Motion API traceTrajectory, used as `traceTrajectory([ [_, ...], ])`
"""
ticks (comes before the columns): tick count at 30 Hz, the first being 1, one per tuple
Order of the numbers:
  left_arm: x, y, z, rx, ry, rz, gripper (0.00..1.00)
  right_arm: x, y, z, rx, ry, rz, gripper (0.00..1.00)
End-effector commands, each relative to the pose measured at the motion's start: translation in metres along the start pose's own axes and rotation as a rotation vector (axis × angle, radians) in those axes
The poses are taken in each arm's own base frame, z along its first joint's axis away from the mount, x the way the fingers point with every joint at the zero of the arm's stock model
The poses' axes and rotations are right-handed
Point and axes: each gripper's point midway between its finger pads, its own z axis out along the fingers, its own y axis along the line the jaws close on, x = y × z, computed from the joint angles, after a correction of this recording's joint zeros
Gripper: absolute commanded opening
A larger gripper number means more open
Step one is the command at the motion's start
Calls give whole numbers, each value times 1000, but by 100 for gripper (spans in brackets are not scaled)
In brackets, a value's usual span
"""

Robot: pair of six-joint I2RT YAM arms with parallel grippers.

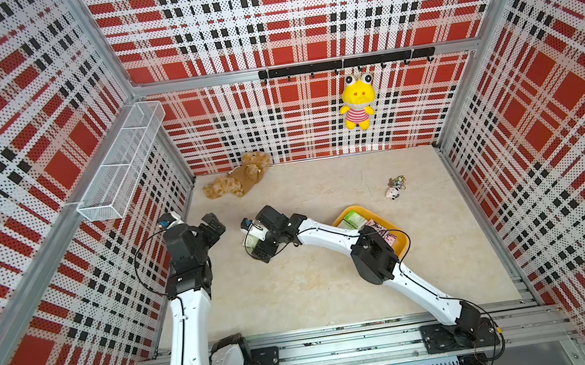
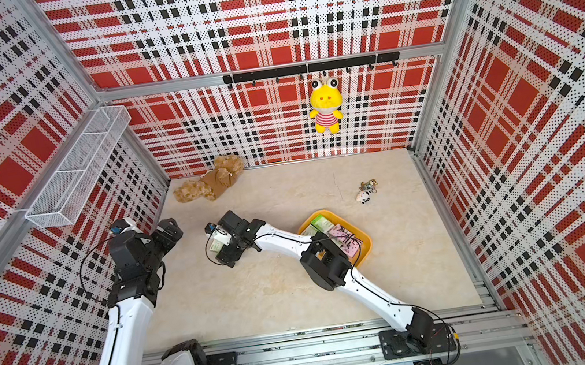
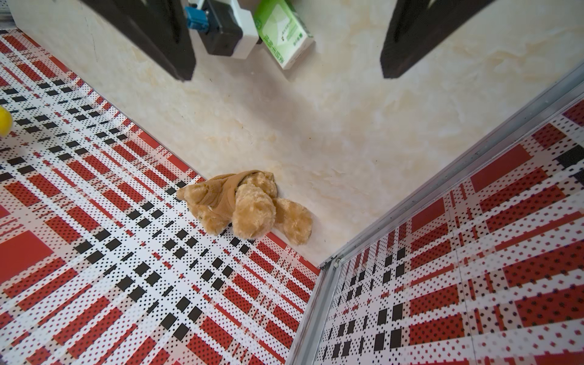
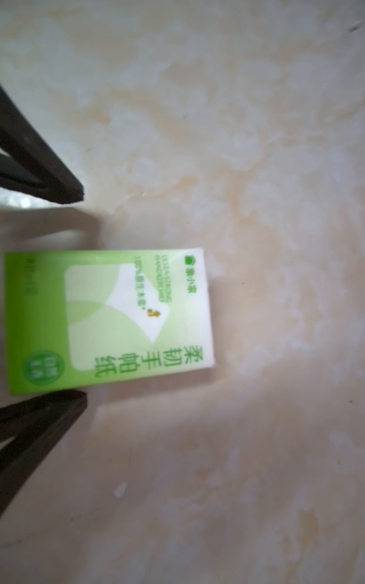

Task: Put the pocket tissues into the storage box
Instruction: Pick up the pocket tissues from the center of the board.

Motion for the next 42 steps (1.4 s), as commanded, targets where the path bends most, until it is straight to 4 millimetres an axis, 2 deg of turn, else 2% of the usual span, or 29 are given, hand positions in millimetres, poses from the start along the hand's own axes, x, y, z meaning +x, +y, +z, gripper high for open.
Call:
traceTrajectory([
  [1,-5,-3,0,18,-12,-1,99,7,18,-7,-16,44,-1,100],
  [8,-9,-6,-3,28,-22,-3,99,-2,13,-9,10,29,26,100],
  [10,-9,-6,-2,28,-21,-6,99,-16,10,-13,28,-8,26,100],
  [14,-10,-7,-3,30,-23,0,99,-24,3,-9,46,-39,42,100],
  [21,-11,-4,-4,13,-27,13,99,-10,1,5,30,-18,63,99],
  [28,-11,-4,-5,13,-29,13,99,-11,-5,6,65,-22,61,95],
  [36,-12,-5,-7,12,-30,15,99,-11,-5,4,68,-19,50,73],
  [40,-12,-4,-10,10,-34,13,99,-15,-7,0,81,-27,41,53],
  [42,-11,-4,-11,11,-33,14,99,-19,-9,-3,86,-39,44,50],
])
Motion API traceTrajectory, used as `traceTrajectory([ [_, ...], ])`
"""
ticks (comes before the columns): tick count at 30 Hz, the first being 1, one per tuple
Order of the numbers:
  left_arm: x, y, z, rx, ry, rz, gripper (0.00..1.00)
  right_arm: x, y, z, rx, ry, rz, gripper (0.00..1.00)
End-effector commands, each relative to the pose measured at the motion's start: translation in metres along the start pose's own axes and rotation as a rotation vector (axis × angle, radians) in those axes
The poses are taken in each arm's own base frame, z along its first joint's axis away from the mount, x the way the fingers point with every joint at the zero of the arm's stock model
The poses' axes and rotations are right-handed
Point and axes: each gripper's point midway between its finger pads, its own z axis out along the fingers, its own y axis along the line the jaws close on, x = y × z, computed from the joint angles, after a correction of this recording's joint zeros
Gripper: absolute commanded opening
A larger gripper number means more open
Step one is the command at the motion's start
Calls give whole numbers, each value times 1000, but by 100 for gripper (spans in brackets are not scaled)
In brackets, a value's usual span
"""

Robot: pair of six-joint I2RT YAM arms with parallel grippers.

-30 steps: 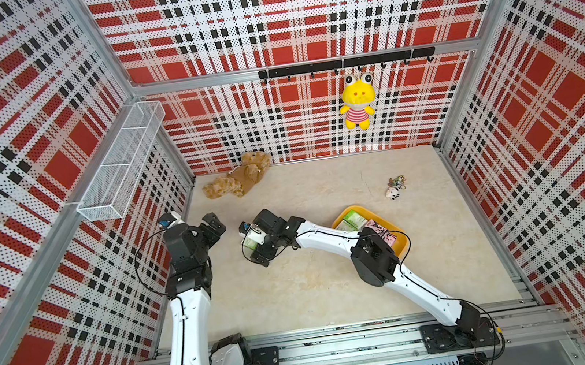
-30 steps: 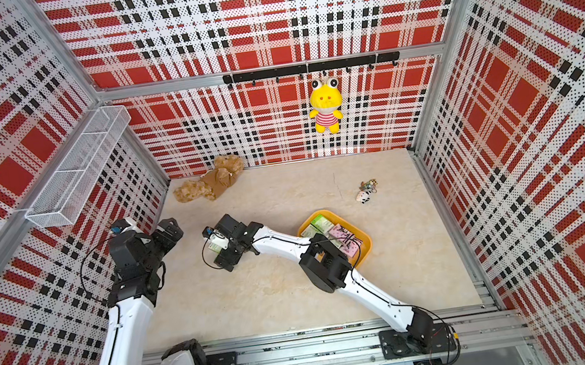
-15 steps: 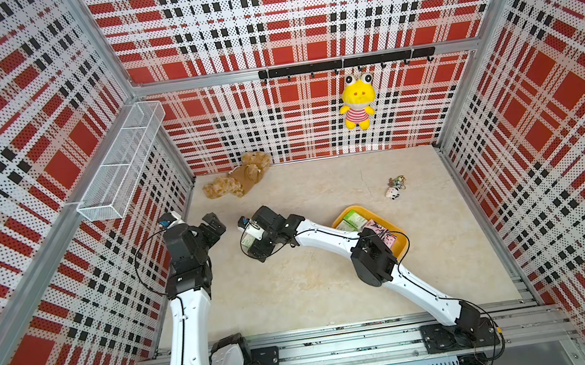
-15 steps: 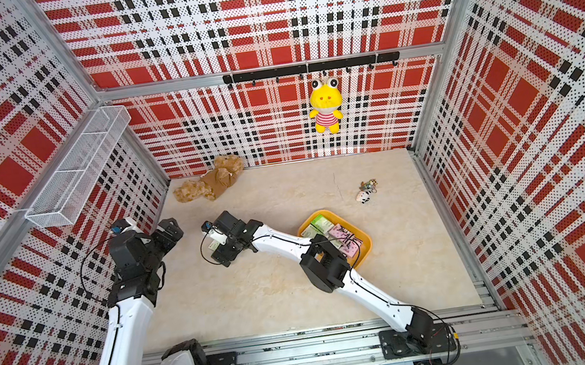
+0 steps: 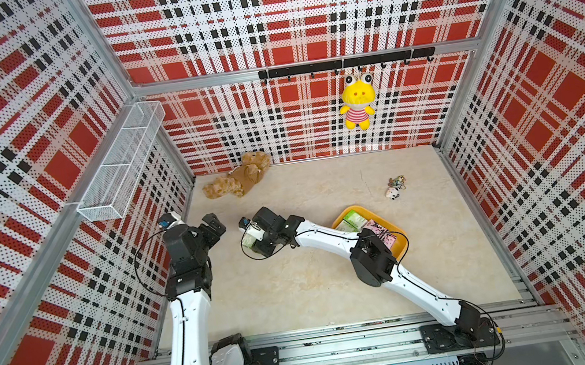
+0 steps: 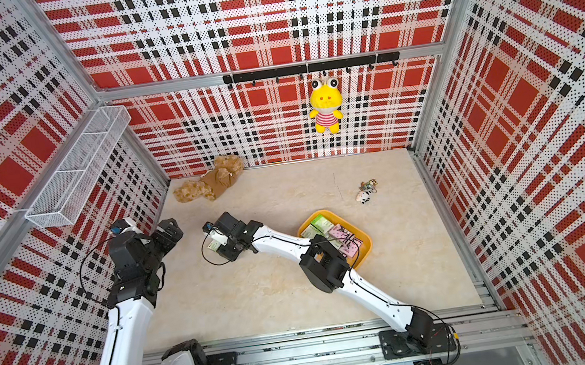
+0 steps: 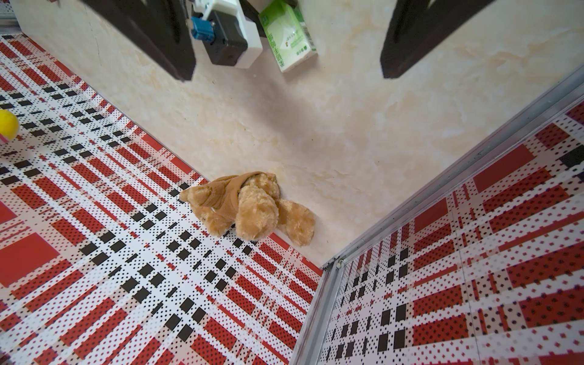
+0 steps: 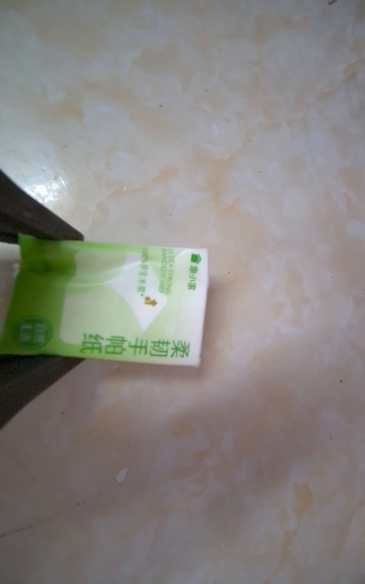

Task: Put the pocket tissues into the storage box
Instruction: Pick up the pocket tissues from the center of the board.

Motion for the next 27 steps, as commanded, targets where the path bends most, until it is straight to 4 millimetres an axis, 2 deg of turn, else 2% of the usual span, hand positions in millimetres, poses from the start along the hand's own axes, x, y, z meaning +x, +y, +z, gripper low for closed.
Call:
traceTrajectory([
  [1,-12,-2,-8,-3,-36,12,99,-12,-4,-9,11,-29,2,49],
  [7,-16,-4,-10,-1,-40,12,99,-55,-7,-46,-10,-142,-2,45],
  [10,-19,-4,-11,-3,-47,11,99,-65,-14,-70,1,-150,-5,42],
  [14,-18,-5,-12,2,-46,0,99,-54,-17,-104,15,-119,-26,38],
  [20,-25,-9,-12,10,-55,2,99,-40,-18,-183,81,-128,-41,38],
  [27,-17,-15,-12,40,-40,-18,99,22,-24,-263,172,-69,54,38],
])
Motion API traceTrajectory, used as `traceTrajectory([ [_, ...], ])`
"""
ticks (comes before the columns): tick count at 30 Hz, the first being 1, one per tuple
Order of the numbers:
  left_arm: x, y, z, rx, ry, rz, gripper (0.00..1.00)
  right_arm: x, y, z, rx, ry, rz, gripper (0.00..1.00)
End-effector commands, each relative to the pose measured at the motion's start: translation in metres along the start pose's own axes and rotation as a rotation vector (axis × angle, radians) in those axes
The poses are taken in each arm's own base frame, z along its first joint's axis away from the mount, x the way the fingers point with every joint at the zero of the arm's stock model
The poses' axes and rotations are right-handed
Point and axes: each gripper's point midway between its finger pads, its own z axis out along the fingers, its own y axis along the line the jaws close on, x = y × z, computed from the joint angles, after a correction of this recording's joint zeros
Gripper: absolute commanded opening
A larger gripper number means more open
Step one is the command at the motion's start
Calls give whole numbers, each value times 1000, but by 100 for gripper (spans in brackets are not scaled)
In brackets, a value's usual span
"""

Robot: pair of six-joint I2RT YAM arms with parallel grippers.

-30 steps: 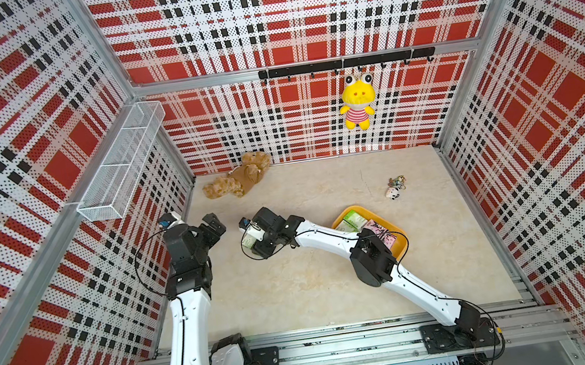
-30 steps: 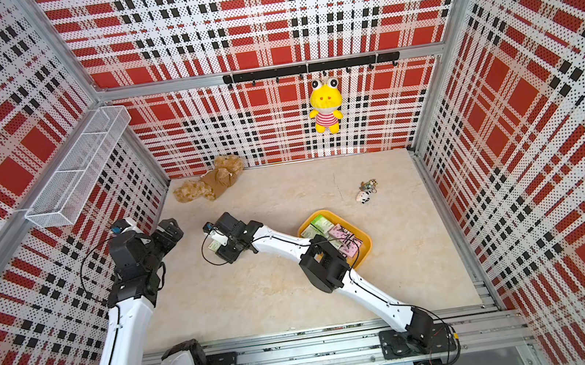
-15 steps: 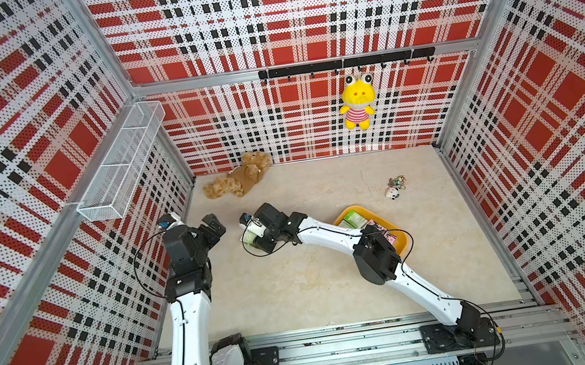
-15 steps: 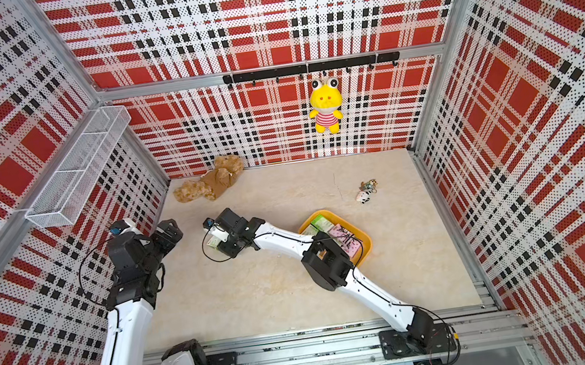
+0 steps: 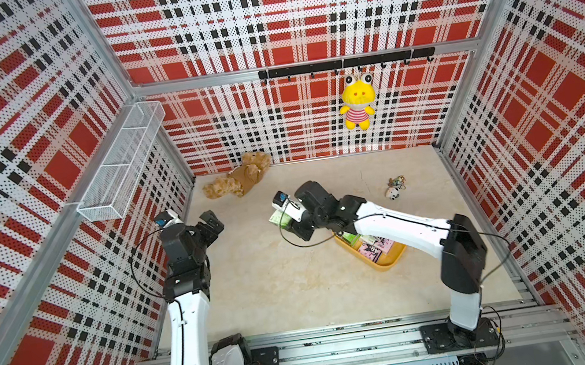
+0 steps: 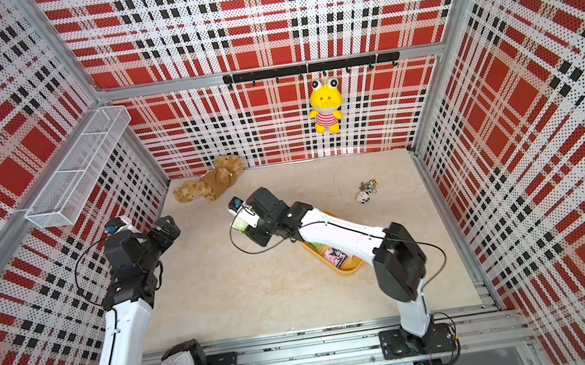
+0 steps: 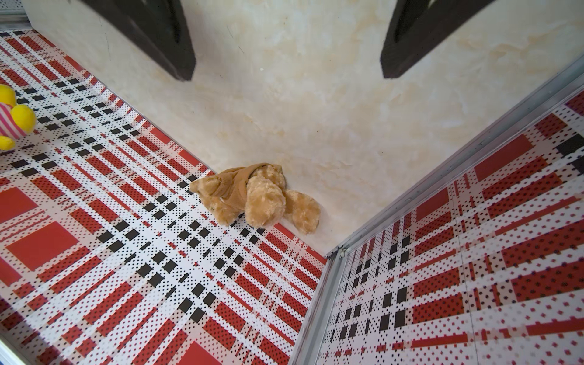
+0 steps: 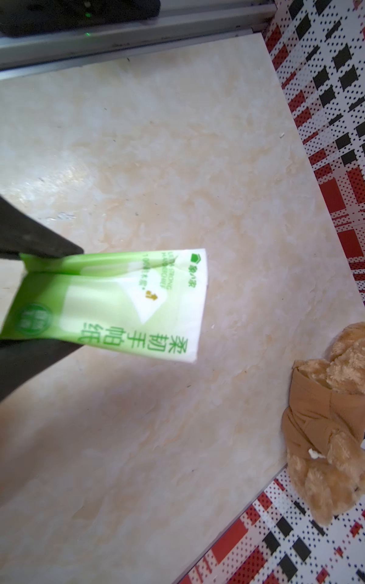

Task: Put the pocket tissues into the storage box
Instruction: Pick up the pocket tissues from the center of the board, then place the pocket tissues in the storage box.

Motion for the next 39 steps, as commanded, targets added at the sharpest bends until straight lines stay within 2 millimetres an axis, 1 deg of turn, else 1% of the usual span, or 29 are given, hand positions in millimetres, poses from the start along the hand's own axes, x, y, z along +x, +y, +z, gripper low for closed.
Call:
traceTrajectory([
  [1,-3,-9,-5,31,-12,-11,99,30,-13,-33,69,38,70,38],
  [4,-2,-16,-8,58,-9,-11,99,52,-17,-72,121,52,125,39],
  [6,-7,-25,-13,83,-9,-12,99,65,-24,-99,172,56,161,40],
  [8,-16,-35,-20,110,-24,-7,99,83,-31,-122,201,66,205,41],
  [9,-20,-40,-23,118,-34,-4,99,95,-38,-133,225,78,231,42],
  [10,-23,-42,-24,120,-38,-1,99,107,-46,-142,250,88,252,42],
  [12,-22,-42,-21,115,-33,-2,99,132,-54,-154,273,117,271,42],
  [15,-20,-36,-20,89,-38,-8,99,157,-65,-163,293,130,290,42],
  [17,-18,-31,-22,72,-48,-17,99,171,-72,-163,293,153,315,42],
  [19,-15,-27,-23,58,-56,-22,99,188,-78,-157,300,200,325,42],
  [21,-11,-22,-23,45,-55,-26,99,205,-79,-146,286,265,340,42],
  [23,-6,-19,-20,39,-44,-23,99,218,-79,-133,260,323,346,41],
  [25,-2,-17,-16,31,-34,-13,99,223,-80,-124,249,353,343,41],
  [30,0,-12,-5,4,-18,22,99,222,-80,-112,224,336,325,41],
  [34,3,-11,3,3,-7,16,99,231,-79,-103,211,387,315,41],
  [39,7,-9,6,5,-8,4,99,242,-80,-89,193,442,298,41],
])
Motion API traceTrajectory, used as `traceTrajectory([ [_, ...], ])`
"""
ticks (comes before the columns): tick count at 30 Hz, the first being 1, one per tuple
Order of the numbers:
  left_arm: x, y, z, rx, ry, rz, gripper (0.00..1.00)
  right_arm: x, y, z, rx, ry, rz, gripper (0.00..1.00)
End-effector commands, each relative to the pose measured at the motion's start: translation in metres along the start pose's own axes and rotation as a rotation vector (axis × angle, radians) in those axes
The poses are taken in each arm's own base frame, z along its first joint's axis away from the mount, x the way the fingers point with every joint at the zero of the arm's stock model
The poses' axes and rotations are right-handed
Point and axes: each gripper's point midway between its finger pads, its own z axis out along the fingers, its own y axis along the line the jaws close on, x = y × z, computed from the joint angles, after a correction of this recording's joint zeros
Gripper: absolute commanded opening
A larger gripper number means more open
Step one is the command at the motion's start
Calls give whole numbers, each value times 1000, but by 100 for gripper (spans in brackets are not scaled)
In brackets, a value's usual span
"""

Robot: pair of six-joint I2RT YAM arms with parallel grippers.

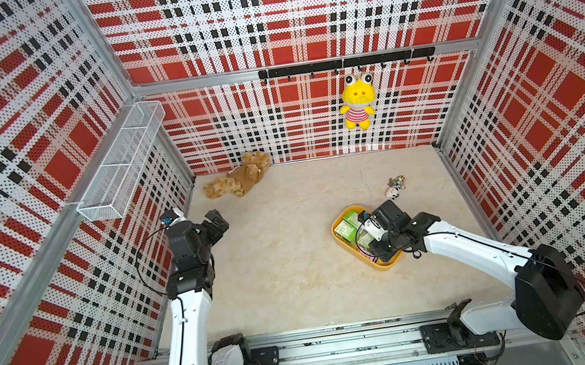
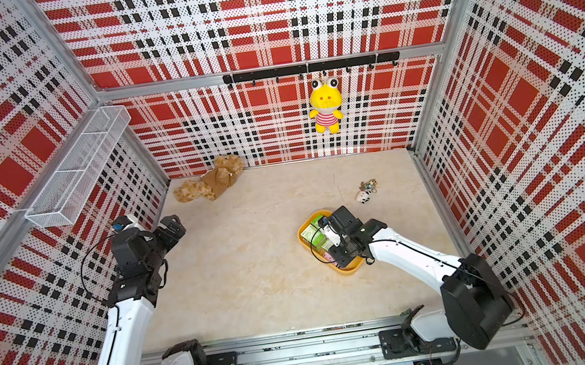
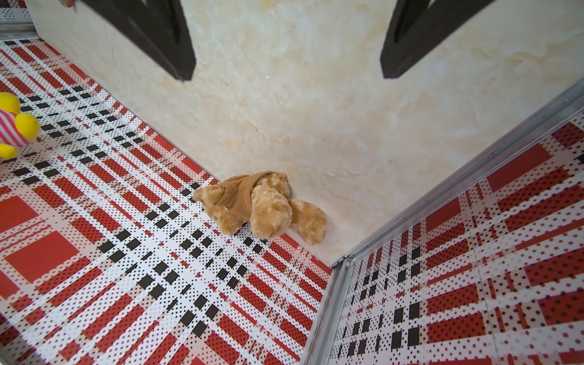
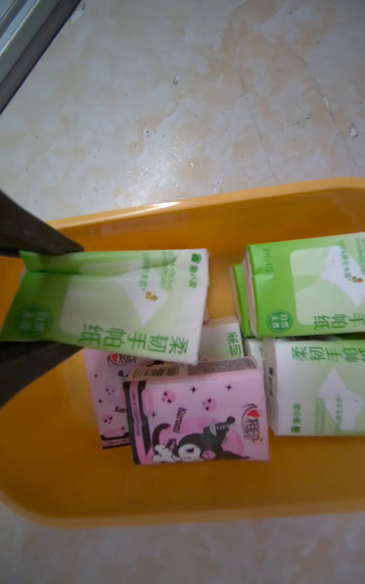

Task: Put the pocket tissues into the storage box
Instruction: Place the pocket tissues in the storage box.

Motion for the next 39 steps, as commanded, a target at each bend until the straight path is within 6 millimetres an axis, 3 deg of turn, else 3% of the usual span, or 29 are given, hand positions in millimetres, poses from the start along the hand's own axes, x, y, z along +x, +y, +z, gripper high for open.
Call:
traceTrajectory([
  [1,-4,0,2,5,-30,10,99,-8,-1,8,-5,0,-26,41],
  [20,3,8,3,-11,-19,17,99,-30,-3,31,-16,-42,-46,46],
  [23,2,7,3,-9,-18,17,99,-35,-6,28,-14,-53,-35,53],
  [28,0,7,5,-9,-16,13,99,-37,-11,28,5,-31,-40,79],
  [30,0,6,5,-6,-16,12,99,-44,-12,22,10,-53,-37,86],
  [34,-2,5,3,-6,-23,13,99,-68,-13,-6,19,-137,-31,87],
  [39,-4,4,2,-2,-27,10,99,-105,-16,-59,39,-276,-29,91],
])
